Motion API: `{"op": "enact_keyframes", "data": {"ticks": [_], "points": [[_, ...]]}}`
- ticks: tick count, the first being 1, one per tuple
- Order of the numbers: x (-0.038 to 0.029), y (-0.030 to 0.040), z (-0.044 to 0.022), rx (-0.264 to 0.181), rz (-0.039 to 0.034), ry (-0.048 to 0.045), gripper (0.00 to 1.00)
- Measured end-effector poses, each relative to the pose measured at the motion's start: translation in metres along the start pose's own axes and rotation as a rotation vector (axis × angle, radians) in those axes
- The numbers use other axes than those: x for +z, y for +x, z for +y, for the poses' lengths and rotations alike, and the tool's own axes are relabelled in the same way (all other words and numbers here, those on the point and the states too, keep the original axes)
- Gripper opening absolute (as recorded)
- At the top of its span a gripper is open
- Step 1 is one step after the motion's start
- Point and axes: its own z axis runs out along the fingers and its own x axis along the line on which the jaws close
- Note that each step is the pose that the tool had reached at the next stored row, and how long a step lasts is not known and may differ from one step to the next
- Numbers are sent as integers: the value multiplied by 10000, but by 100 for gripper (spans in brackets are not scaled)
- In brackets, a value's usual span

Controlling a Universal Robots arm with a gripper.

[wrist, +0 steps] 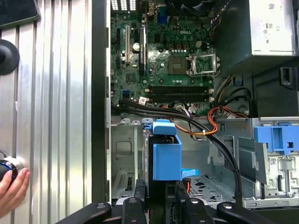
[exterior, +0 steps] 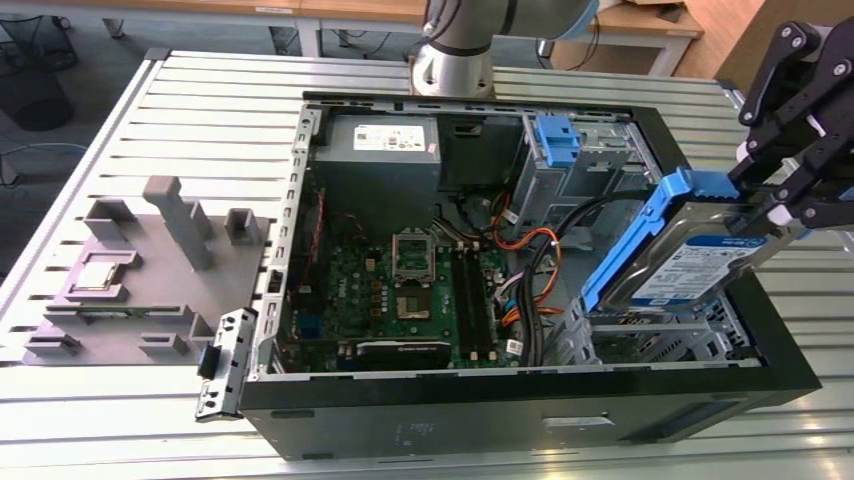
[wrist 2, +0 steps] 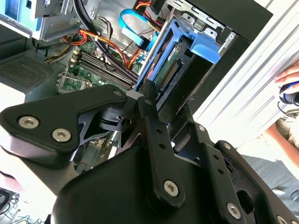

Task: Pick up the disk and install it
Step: 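Insert the disk into the insertion slot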

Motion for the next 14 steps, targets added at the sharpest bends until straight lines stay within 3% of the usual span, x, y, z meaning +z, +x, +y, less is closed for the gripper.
{"op": "enact_keyframes", "data": {"ticks": [14], "points": [[18, 1, -9, -2, 2, 0, 35]]}}
